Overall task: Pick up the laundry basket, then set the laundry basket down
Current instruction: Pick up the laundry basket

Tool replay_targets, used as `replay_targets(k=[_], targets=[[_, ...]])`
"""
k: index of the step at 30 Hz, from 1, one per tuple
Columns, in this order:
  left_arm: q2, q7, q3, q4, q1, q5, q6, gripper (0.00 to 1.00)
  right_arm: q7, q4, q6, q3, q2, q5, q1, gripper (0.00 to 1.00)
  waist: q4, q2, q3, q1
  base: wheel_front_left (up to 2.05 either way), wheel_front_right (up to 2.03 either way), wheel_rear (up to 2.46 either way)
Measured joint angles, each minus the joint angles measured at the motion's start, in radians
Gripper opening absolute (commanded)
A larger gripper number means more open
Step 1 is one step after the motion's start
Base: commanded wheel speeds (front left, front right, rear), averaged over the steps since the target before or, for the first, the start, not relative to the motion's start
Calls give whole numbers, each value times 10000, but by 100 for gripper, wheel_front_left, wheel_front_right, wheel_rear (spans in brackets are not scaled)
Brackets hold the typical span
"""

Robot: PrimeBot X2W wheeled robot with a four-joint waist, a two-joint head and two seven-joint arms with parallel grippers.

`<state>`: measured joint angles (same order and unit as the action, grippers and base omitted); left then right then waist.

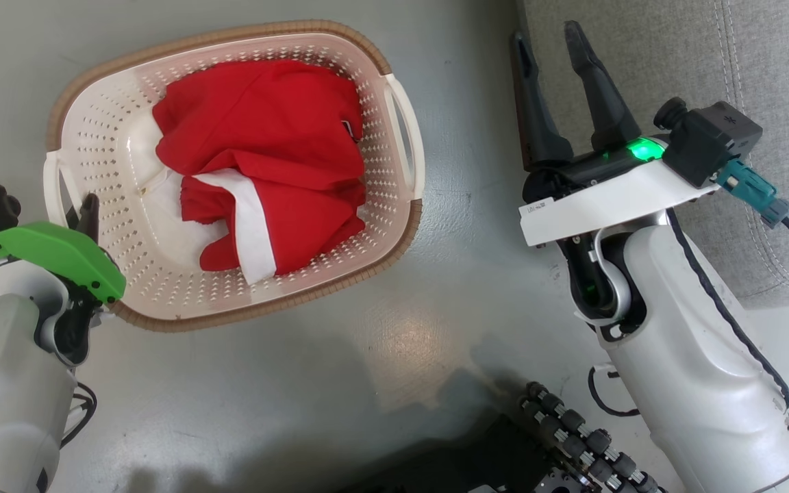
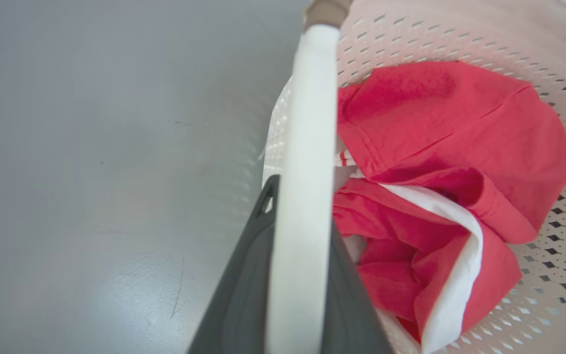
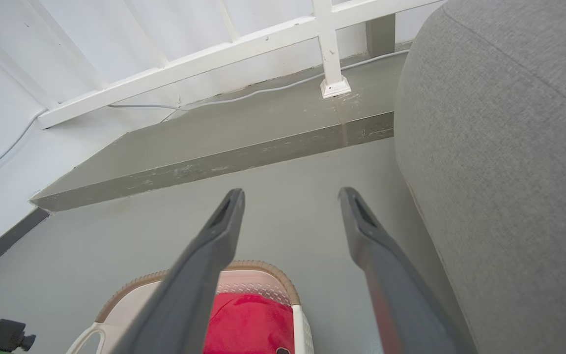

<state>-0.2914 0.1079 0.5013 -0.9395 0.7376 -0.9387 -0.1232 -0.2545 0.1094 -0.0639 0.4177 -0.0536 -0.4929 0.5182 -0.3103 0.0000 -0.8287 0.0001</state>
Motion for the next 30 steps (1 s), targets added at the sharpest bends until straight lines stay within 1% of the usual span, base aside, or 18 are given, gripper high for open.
replay_targets(k=[12, 13, 14, 15, 18, 25, 30], targets=[[86, 213, 148, -537, 26, 2, 2, 0, 0, 8, -4, 61, 2, -2, 0, 100, -50, 0, 41, -1, 0, 0, 0], [115, 219, 165, -552, 29, 2, 0, 4, 0, 10, -4, 63, 0, -2, 0, 100, -53, 0, 46, -1, 0, 0, 0], [146, 244, 161, -560, 34, 0, -10, 43, 0, 15, -4, 65, 0, -2, -1, 100, -55, 0, 51, -1, 0, 0, 0], [190, 251, 163, -566, 47, -2, -13, 100, 0, 17, -4, 69, 2, -2, -1, 100, -55, 0, 57, -1, 0, 0, 0], [284, 251, 194, -589, 92, -67, -17, 100, 0, 36, -4, 79, 0, -2, -1, 100, -55, 0, 76, -1, 0, 0, 0], [278, 332, 242, -876, 143, -102, -44, 100, 0, 144, -4, 90, 0, -2, -1, 100, -36, 0, 172, -1, 0, 0, 0], [272, 426, 583, -903, 143, -38, -44, 100, 0, 284, -2, 61, 0, -2, -1, 100, -9, 0, 388, -1, 0, 0, 0]])
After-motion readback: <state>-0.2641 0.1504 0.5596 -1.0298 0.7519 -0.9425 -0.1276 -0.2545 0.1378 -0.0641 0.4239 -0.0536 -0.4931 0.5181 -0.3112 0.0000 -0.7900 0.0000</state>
